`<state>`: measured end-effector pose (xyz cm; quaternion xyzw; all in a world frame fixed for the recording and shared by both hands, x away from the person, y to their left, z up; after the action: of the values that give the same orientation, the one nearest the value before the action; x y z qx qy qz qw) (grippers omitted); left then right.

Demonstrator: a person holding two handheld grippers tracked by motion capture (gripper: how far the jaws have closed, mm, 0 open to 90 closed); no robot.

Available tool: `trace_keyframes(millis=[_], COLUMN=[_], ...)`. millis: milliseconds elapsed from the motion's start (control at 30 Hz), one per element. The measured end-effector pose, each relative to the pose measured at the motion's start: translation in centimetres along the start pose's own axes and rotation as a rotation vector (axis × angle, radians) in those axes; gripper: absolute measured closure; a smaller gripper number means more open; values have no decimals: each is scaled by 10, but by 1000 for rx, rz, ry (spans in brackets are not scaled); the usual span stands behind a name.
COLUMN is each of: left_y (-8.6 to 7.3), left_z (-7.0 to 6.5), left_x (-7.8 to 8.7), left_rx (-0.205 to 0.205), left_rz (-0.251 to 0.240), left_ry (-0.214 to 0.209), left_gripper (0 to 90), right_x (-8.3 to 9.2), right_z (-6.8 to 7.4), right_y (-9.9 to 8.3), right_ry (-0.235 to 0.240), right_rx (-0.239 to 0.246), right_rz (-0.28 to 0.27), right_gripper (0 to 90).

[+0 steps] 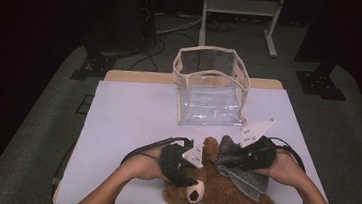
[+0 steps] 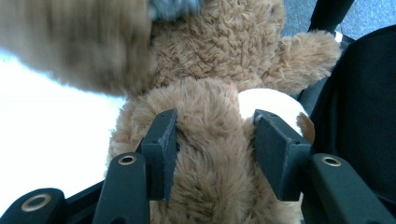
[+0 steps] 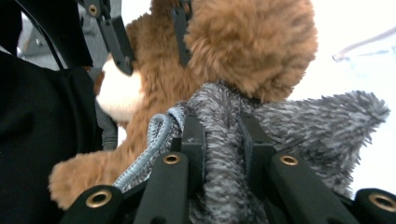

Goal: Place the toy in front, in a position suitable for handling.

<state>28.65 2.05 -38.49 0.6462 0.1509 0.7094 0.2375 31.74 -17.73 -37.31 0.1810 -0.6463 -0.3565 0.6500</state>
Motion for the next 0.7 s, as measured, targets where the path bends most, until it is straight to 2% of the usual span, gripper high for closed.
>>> trace_keyframes(millis=[133, 233, 367, 600, 700], left_y=[1, 5, 12, 22, 22], left_z=[0, 1, 6, 16, 17], left_x=[0, 5, 11, -5, -15], left_rx=[8, -6, -11, 5, 7], left_rz=[-6, -5, -29, -58, -42], left_ry=[-2, -5, 10, 5, -2], left_gripper=[501, 497, 468, 459, 458], right_x=[17, 20, 27, 34, 37], right_z=[-4, -2, -1, 1, 3], right_y=[-20, -33, -44, -52, -49], right_ry=[-21, -20, -37, -52, -49], right_rx=[-47, -79, -93, -96, -80], right_rz=[-49, -68, -81, -86, -82], right_gripper=[747, 746, 745, 744, 742])
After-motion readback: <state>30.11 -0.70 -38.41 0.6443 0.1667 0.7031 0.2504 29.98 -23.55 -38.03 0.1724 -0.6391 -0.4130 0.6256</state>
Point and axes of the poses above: each handheld gripper's, and its own axes: x roughly backward along the jaws, y roughly out of its top, z roughly to its left, the point moved 4 cm from there along -x, roughly forward along the jaws, and after that the axes turned 5 degrees about -x, right-handed, at the moved point
